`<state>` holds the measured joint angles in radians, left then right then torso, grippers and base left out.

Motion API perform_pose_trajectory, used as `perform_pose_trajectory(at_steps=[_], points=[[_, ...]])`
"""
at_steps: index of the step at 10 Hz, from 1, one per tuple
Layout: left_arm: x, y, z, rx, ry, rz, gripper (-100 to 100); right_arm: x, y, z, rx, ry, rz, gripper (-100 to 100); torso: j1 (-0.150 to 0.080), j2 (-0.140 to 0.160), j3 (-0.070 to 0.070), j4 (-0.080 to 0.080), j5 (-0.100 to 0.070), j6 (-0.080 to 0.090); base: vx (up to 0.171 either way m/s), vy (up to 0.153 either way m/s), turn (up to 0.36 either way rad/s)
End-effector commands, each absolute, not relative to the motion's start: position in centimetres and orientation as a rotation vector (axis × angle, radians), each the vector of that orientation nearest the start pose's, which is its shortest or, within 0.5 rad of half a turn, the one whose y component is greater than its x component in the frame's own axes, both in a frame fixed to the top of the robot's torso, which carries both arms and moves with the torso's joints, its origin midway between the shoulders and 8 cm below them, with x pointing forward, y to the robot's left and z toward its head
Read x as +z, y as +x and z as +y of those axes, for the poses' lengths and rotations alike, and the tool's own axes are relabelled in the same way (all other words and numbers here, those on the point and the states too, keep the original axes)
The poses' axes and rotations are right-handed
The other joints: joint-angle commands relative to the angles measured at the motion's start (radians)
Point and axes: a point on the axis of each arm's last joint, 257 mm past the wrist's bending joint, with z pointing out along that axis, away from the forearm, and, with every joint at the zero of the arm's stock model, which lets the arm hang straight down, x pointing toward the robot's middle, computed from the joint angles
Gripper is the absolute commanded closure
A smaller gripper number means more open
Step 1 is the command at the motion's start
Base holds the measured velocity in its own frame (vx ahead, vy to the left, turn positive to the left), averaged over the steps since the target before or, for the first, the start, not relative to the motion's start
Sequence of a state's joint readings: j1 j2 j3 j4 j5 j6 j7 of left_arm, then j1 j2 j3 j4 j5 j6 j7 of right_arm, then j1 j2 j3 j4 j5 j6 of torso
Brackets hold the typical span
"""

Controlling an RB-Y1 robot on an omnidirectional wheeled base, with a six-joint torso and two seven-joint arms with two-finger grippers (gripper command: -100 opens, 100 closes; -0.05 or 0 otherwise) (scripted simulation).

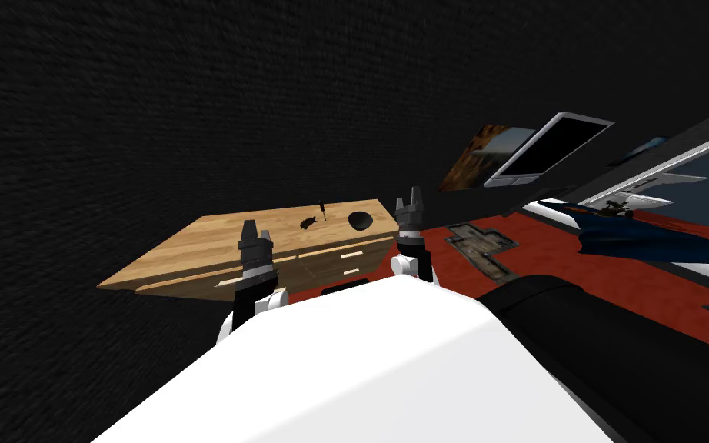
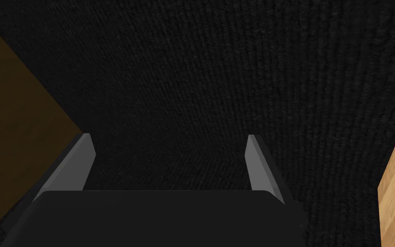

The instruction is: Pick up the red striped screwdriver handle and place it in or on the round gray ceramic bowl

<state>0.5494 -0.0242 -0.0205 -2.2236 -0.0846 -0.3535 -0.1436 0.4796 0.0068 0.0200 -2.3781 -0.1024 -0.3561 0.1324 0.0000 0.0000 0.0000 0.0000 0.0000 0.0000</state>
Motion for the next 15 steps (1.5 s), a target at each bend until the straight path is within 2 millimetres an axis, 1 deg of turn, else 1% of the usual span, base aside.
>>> perform_pose_trajectory(at_steps=[1, 3, 7, 11, 15], points=[[-5.2, 37.2, 28.1, -1.047, -0.726, 0.881, -100, 4.7, 34.8, -28.0, 1.275, 0.697, 0.607, 0, 0.0, 0.0, 0.0, 0.0, 0.0, 0.0, -0.011, 0.018, -0.126], [-5.4, 37.4, 28.3, -1.028, -0.697, 0.907, -100, 4.7, 34.8, -28.0, 1.275, 0.697, 0.607, 0, 0.003, 0.001, 0.0, 0.0, 0.001, 0.0, -0.015, 0.051, -0.134], [-6.6, 38.4, 30.0, -0.951, -0.63, 0.97, -100, 4.7, 34.8, -28.0, 1.275, 0.697, 0.607, 0, 0.007, 0.003, 0.002, 0.001, 0.002, 0.0, -0.041, 0.088, -0.239], [-8.1, 39.8, 32.1, -0.866, -0.591, 1.02, -100, 4.7, 34.8, -28.0, 1.275, 0.697, 0.607, 0, 0.006, 0.002, 0.001, 0.001, 0.001, 0.0, -0.046, 0.075, -0.283], [-10.2, 41.6, 34.6, -0.766, -0.565, 1.078, -100, 4.7, 34.8, -28.0, 1.274, 0.697, 0.607, 0, 0.007, 0.002, 0.001, 0.001, 0.002, 0.0, -0.057, 0.083, -0.314]])
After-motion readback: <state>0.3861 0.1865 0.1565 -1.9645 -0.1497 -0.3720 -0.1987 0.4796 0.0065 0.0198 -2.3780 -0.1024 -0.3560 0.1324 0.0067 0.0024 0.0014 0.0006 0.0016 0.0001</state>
